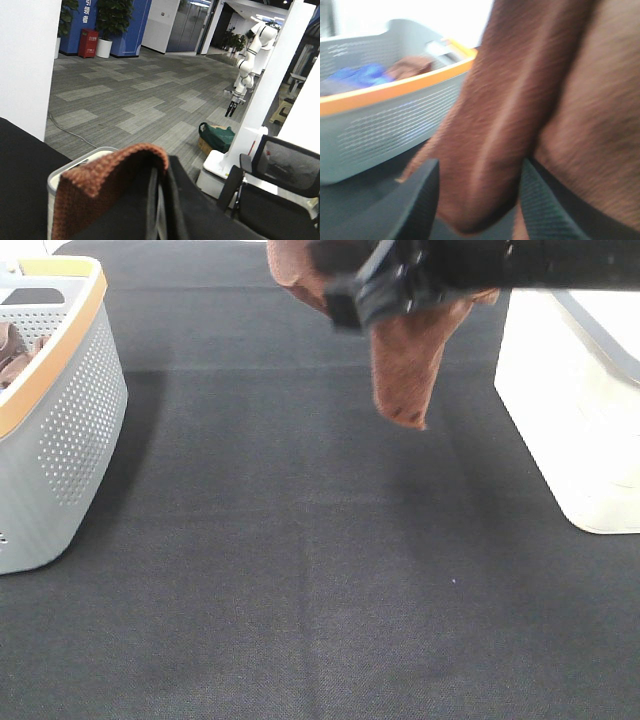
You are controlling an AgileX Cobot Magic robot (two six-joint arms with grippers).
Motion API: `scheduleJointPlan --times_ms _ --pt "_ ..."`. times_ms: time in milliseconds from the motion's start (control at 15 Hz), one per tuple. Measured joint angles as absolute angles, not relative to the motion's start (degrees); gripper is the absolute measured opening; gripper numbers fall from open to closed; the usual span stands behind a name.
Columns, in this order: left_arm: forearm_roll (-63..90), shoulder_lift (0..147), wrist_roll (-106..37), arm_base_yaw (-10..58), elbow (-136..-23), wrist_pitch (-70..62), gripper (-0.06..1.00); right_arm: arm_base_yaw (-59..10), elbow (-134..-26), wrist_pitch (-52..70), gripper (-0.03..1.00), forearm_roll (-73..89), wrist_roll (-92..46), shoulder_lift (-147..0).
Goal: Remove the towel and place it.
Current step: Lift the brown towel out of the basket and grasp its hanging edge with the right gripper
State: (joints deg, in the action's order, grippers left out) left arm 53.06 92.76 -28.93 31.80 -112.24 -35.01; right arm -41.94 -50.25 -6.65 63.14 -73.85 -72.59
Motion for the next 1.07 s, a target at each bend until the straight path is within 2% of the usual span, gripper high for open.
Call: scheduleJointPlan --times_ms 267,733,1067 --pt "49.45 91.04 -30.48 31.80 -112.24 -35.07 0.02 -41.94 -50.25 -8.42 0.50 64.92 -73.63 -72.59" --pt "43.95 89.78 -30.65 31.80 -112.24 -34.72 0.02 -41.94 -50.25 -11.00 0.65 66.41 -73.63 -72.59" --pt "42.69 88.41 -30.02 31.80 -112.24 -34.72 0.02 -41.94 -50.25 -15.64 0.66 67.67 -73.63 -72.59"
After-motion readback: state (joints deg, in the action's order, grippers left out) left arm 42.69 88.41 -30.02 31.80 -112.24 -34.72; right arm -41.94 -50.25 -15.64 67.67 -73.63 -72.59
